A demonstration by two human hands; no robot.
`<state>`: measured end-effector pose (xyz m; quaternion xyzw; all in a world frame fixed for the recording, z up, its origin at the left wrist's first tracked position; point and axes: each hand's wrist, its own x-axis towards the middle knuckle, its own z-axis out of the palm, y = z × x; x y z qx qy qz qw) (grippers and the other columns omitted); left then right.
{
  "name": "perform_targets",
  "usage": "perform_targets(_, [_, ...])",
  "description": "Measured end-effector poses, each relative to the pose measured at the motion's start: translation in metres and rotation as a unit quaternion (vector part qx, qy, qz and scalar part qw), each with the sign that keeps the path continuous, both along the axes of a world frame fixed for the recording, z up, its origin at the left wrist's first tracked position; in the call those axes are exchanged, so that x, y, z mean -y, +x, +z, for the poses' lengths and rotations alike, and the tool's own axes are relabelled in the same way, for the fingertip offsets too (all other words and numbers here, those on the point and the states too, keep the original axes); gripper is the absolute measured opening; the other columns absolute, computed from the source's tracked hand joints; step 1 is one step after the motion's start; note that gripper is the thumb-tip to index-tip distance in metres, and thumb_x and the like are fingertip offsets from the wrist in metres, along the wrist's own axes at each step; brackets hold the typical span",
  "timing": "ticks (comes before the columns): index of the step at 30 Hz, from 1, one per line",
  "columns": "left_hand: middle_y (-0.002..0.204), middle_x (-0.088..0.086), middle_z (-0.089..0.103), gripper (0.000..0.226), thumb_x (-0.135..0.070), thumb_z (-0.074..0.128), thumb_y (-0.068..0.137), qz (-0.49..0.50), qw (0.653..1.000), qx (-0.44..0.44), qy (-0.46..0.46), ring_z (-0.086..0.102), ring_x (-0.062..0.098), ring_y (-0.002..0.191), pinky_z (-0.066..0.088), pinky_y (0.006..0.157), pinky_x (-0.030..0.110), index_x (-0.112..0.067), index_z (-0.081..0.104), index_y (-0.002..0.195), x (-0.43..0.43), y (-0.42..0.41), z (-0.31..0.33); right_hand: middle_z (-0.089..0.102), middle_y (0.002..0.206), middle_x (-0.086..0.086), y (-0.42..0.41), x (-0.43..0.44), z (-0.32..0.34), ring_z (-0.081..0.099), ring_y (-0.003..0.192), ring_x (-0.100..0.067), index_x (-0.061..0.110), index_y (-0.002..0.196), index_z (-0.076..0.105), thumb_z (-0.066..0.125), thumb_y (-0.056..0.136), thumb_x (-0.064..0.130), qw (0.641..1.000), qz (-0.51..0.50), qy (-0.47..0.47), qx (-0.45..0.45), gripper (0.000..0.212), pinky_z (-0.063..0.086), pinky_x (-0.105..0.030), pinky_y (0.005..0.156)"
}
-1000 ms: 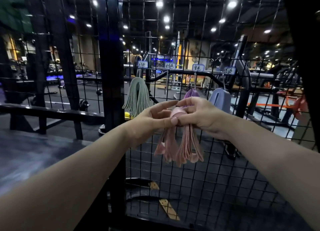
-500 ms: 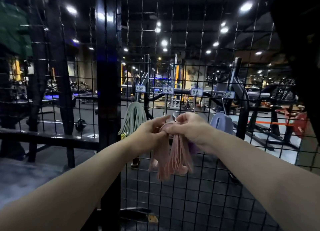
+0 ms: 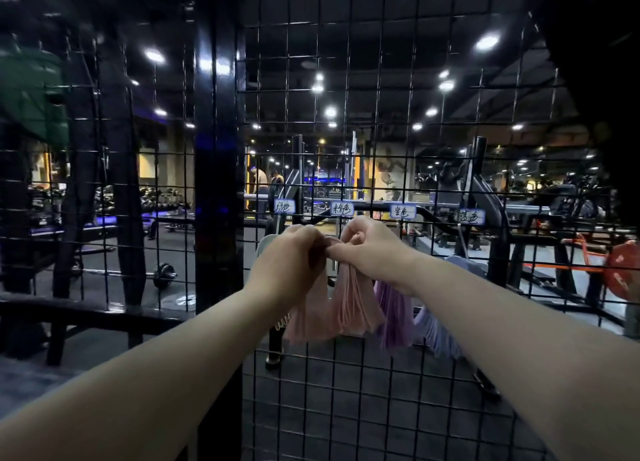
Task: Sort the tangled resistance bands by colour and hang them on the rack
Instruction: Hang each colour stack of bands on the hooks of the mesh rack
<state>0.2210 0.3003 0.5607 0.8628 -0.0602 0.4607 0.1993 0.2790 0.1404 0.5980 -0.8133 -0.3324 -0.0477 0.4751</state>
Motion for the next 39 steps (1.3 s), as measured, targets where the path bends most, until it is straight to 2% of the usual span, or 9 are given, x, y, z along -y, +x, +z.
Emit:
perform_targets(4, [0.110, 0.000, 0.062, 0.017, -0.025, 0.059, 0.098, 0.046, 0.998, -0.029, 0.006, 0.063, 0.019, 0.092, 0.054, 0.078, 0.039, -0.018, 0.067, 0.111, 0.002, 0.013, 0.009, 0.060, 0.082, -0.001, 0.010, -0.012, 0.002, 0.052, 0.066, -0.014, 0.018, 0.095, 0.055, 0.072, 0.088, 0.036, 0.999, -0.034, -0.018, 0.038, 0.026, 0.042, -0.027, 0.057])
perform_targets(9, [0.107, 0.001, 0.064, 0.016, -0.025, 0.058, 0.099, 0.085, 0.995, -0.034, 0.045, 0.062, 0.017, 0.085, 0.045, 0.066, 0.028, -0.018, 0.066, 0.110, 0.002, 0.031, 0.015, 0.060, 0.095, -0.001, 0.022, -0.014, 0.000, 0.055, 0.079, -0.013, 0.017, 0.106, 0.053, 0.067, 0.091, 0.042, 0.996, -0.062, -0.042, 0.054, 0.032, 0.044, -0.030, 0.064])
perform_targets(14, [0.104, 0.001, 0.067, 0.014, -0.024, 0.058, 0.098, 0.082, 0.993, -0.048, 0.062, 0.066, 0.022, 0.092, 0.056, 0.076, 0.038, -0.019, 0.068, 0.107, 0.002, 0.044, 0.013, 0.058, 0.096, -0.002, 0.034, -0.018, -0.010, 0.055, 0.080, -0.015, 0.018, 0.108, 0.048, 0.058, 0.098, 0.041, 0.992, -0.083, -0.080, 0.052, 0.026, 0.048, -0.037, 0.070])
perform_targets(17, [0.100, 0.003, 0.069, 0.013, -0.019, 0.059, 0.098, 0.087, 0.992, -0.054, 0.068, 0.066, 0.022, 0.088, 0.053, 0.070, 0.035, -0.016, 0.069, 0.105, 0.002, 0.051, 0.013, 0.058, 0.093, -0.003, 0.041, -0.021, -0.015, 0.055, 0.077, -0.018, 0.014, 0.110, 0.043, 0.053, 0.100, 0.038, 0.993, -0.084, -0.076, 0.045, 0.028, 0.048, -0.041, 0.074])
perform_targets(22, [0.092, 0.002, 0.072, 0.009, -0.014, 0.062, 0.096, 0.080, 0.993, -0.068, 0.062, 0.068, 0.020, 0.080, 0.052, 0.066, 0.030, -0.015, 0.070, 0.100, -0.001, 0.060, 0.010, 0.061, 0.106, -0.009, 0.051, -0.029, -0.022, 0.060, 0.096, -0.028, 0.013, 0.113, 0.046, 0.052, 0.101, 0.038, 0.990, -0.103, -0.088, 0.038, 0.028, 0.050, -0.045, 0.090])
perform_targets(25, [0.096, 0.005, 0.073, 0.014, -0.013, 0.062, 0.094, 0.074, 0.993, -0.071, 0.055, 0.069, 0.025, 0.088, 0.051, 0.070, 0.033, -0.015, 0.072, 0.102, -0.001, 0.064, 0.008, 0.062, 0.106, -0.011, 0.057, -0.031, -0.029, 0.058, 0.094, -0.026, 0.015, 0.111, 0.046, 0.051, 0.100, 0.042, 0.994, -0.096, -0.048, -0.008, 0.029, 0.048, -0.046, 0.090])
perform_targets(30, [0.099, 0.008, 0.073, 0.016, -0.014, 0.062, 0.094, 0.071, 0.993, -0.080, 0.059, 0.069, 0.026, 0.089, 0.056, 0.076, 0.038, -0.013, 0.073, 0.106, -0.003, 0.066, 0.004, 0.060, 0.106, -0.009, 0.060, -0.032, -0.037, 0.056, 0.093, -0.025, 0.018, 0.111, 0.045, 0.045, 0.102, 0.046, 0.995, -0.095, -0.032, -0.018, 0.030, 0.045, -0.040, 0.080])
perform_targets(35, [0.100, 0.008, 0.075, 0.019, -0.013, 0.067, 0.090, 0.056, 0.994, -0.090, 0.020, 0.070, 0.024, 0.091, 0.057, 0.081, 0.037, -0.012, 0.074, 0.108, -0.003, 0.065, -0.003, 0.060, 0.112, -0.010, 0.063, -0.033, -0.046, 0.059, 0.105, -0.029, 0.021, 0.118, 0.045, 0.039, 0.102, 0.052, 0.994, -0.096, -0.019, -0.040, 0.036, 0.048, -0.048, 0.097])
perform_targets(39, [0.096, 0.007, 0.074, 0.016, -0.014, 0.066, 0.089, 0.038, 0.995, -0.090, -0.024, 0.069, 0.023, 0.087, 0.057, 0.075, 0.036, -0.011, 0.075, 0.103, -0.004, 0.065, -0.013, 0.058, 0.099, -0.004, 0.062, -0.032, -0.056, 0.056, 0.087, -0.019, 0.023, 0.121, 0.042, 0.037, 0.103, 0.052, 0.995, -0.074, 0.009, -0.061, 0.035, 0.049, -0.042, 0.084])
